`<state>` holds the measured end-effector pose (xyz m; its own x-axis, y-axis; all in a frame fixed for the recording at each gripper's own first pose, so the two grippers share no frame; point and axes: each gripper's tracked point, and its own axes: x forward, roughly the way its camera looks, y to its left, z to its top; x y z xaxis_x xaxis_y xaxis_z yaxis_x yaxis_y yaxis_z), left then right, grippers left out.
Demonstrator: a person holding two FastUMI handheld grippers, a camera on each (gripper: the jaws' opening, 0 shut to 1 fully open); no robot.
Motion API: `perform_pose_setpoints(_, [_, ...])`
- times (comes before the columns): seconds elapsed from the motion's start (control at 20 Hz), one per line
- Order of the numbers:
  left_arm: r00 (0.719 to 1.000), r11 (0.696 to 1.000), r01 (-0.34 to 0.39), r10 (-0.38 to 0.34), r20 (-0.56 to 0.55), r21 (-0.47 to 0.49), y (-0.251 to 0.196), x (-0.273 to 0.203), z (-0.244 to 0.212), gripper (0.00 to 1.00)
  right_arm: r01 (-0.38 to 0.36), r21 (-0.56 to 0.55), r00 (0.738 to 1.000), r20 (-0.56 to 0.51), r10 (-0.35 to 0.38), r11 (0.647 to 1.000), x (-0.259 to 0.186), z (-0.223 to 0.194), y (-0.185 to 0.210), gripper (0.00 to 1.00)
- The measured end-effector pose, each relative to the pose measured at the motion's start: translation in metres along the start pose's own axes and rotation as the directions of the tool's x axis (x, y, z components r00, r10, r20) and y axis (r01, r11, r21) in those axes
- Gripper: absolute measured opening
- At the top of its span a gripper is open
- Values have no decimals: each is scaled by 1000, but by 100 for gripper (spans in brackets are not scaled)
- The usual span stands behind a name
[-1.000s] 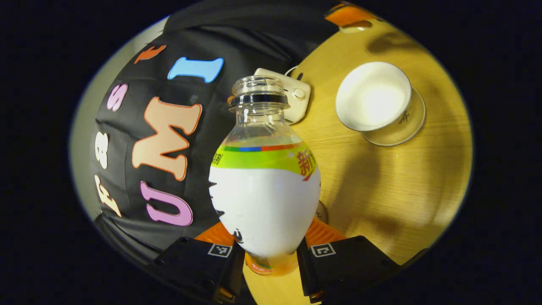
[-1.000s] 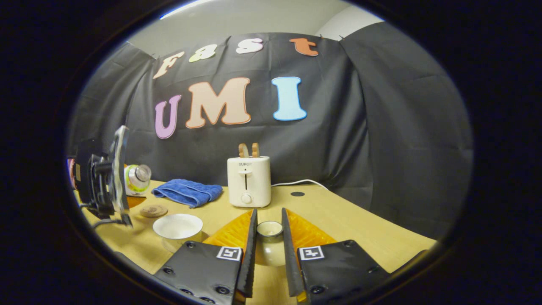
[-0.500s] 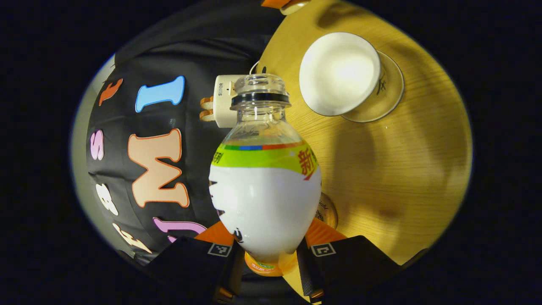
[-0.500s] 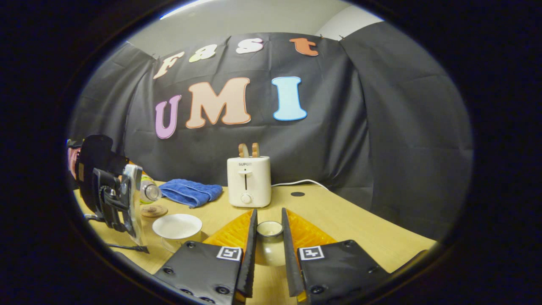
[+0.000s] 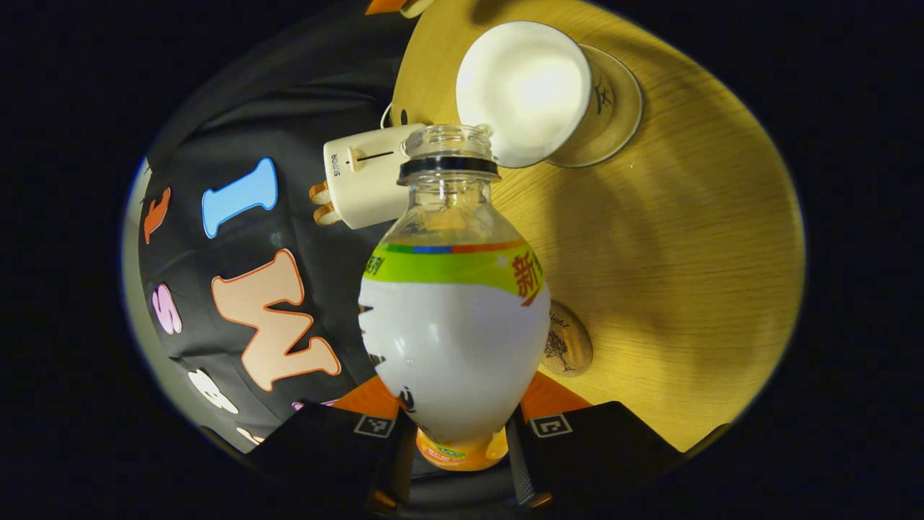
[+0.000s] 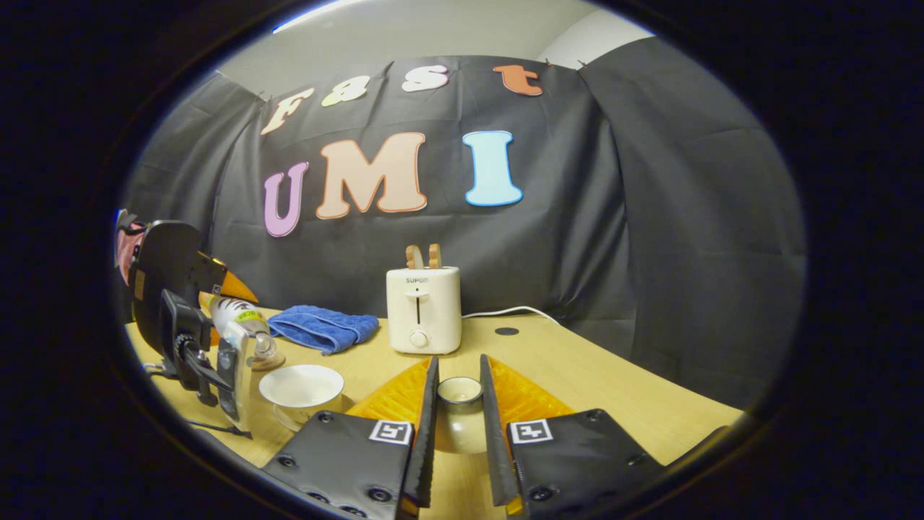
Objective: Open the teacup lid with one hand, grasp the water bottle and pour water into the teacup with the other hand; after pouring, place the water bottle on the coaster and then close the teacup lid.
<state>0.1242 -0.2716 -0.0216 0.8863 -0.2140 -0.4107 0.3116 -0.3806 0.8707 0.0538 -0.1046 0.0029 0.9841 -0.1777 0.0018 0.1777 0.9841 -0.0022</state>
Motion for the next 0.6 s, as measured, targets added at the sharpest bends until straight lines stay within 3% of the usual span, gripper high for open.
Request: perform_pose_setpoints(0.6, [998,982,-11,22,-59,191,28,-5,-10,53,-3,1,1000,0,3,1000,1,0,0,35])
